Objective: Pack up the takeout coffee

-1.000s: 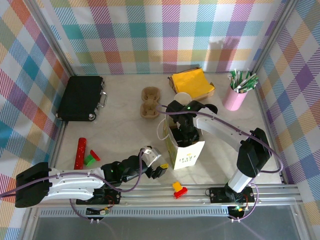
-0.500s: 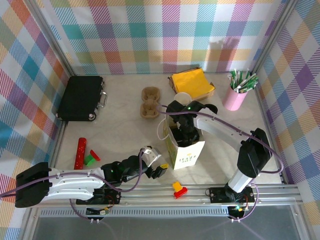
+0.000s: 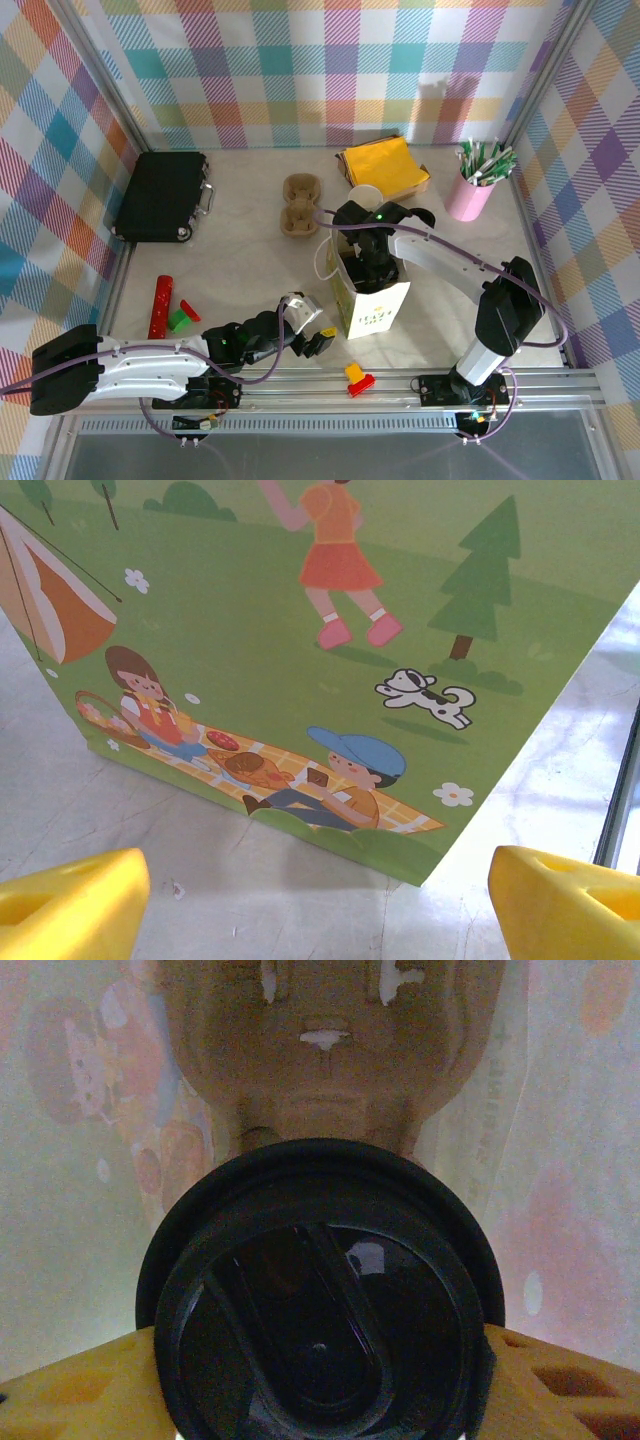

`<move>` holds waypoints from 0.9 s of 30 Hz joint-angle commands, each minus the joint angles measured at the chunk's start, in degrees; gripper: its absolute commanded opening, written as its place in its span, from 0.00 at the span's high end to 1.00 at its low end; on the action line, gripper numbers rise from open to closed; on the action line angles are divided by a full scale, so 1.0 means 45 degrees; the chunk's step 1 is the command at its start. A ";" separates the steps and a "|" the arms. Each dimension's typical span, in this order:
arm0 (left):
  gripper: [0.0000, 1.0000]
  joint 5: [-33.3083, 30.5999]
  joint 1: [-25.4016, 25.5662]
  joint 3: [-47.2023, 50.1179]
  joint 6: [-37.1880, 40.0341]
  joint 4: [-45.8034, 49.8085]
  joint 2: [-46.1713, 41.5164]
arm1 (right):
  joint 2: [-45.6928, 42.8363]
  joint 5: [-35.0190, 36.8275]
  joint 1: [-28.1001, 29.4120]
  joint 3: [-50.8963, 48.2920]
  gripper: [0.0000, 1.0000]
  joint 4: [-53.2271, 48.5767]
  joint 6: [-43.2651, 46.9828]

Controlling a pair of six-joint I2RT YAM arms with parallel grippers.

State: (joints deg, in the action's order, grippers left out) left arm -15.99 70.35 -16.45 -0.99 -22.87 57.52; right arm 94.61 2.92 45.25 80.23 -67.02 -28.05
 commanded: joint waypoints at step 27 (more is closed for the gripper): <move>0.12 0.0010 -0.0110 -0.0375 0.0031 -0.0250 0.0200 | 0.0762 -0.0111 -0.0096 -0.1386 0.49 0.0595 0.0096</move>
State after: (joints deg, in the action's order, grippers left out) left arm -15.97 70.35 -16.97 -0.99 -22.81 58.57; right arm 93.56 2.96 44.95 78.67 -64.90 -28.03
